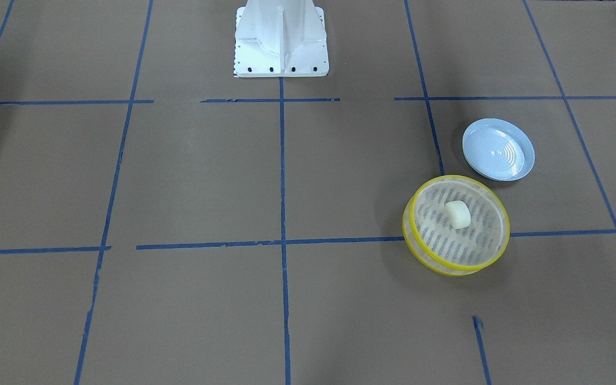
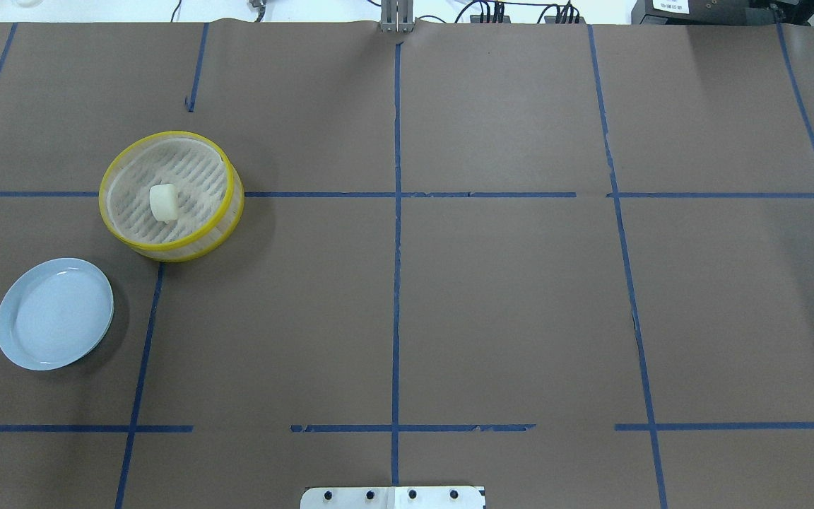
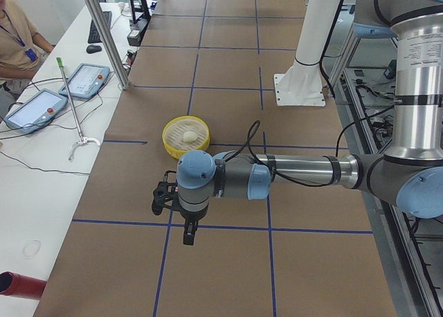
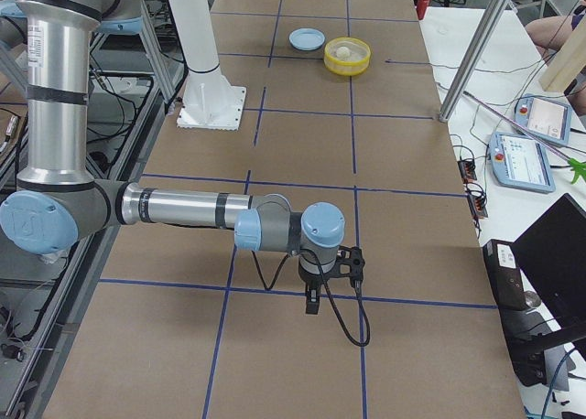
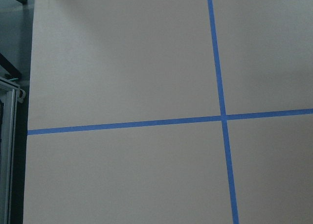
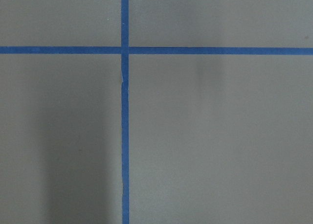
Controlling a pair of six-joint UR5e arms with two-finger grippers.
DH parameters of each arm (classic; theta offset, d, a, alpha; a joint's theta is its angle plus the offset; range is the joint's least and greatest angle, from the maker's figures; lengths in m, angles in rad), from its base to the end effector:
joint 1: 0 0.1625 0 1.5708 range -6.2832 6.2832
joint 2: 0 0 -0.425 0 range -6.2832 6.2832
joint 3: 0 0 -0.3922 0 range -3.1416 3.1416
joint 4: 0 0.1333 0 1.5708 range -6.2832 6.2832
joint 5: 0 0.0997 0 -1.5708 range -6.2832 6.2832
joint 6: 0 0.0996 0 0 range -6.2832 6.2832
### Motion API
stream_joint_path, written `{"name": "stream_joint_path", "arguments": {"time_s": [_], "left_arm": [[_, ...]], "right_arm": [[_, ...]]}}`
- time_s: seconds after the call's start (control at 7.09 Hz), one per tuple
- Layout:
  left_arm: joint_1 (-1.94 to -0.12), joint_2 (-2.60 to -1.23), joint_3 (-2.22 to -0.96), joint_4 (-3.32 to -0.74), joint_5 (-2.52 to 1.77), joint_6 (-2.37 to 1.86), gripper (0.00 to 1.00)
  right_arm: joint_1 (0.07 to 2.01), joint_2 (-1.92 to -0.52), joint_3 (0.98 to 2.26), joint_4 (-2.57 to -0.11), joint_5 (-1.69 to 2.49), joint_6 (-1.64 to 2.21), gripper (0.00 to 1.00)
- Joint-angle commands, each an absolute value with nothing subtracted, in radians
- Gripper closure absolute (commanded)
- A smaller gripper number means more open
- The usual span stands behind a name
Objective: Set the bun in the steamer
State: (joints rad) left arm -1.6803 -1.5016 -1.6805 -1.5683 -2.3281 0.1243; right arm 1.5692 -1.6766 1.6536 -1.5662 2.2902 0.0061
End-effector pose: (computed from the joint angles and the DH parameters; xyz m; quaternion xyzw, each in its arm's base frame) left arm -0.1153 -0.4550 0.6391 0.0606 0.3650 0.0139 0.9289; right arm 0.0670 -0.4456 0.6709 -0.0100 -0.3519 0.0053 0.9360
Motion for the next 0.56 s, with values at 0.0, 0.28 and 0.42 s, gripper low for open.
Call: {"name": "stream_joint_path", "arguments": {"time_s": [0.0, 0.28, 0.42], "left_arm": [[-1.666, -1.499, -1.686, -1.534, -2.327, 0.164, 0.00], [-1.666, -1.508, -1.684, -1.534, -2.330, 0.166, 0.00], [-1.666, -1.512, -1.689, -1.531, -2.333, 0.167, 0.00]], "right_arm": [[1.569, -1.677, 1.654, -1.566, 2.290, 0.006, 0.00], [1.569, -1.677, 1.654, -1.566, 2.290, 0.006, 0.00], [1.569, -1.677, 1.654, -1.566, 2.290, 0.006, 0.00]]}}
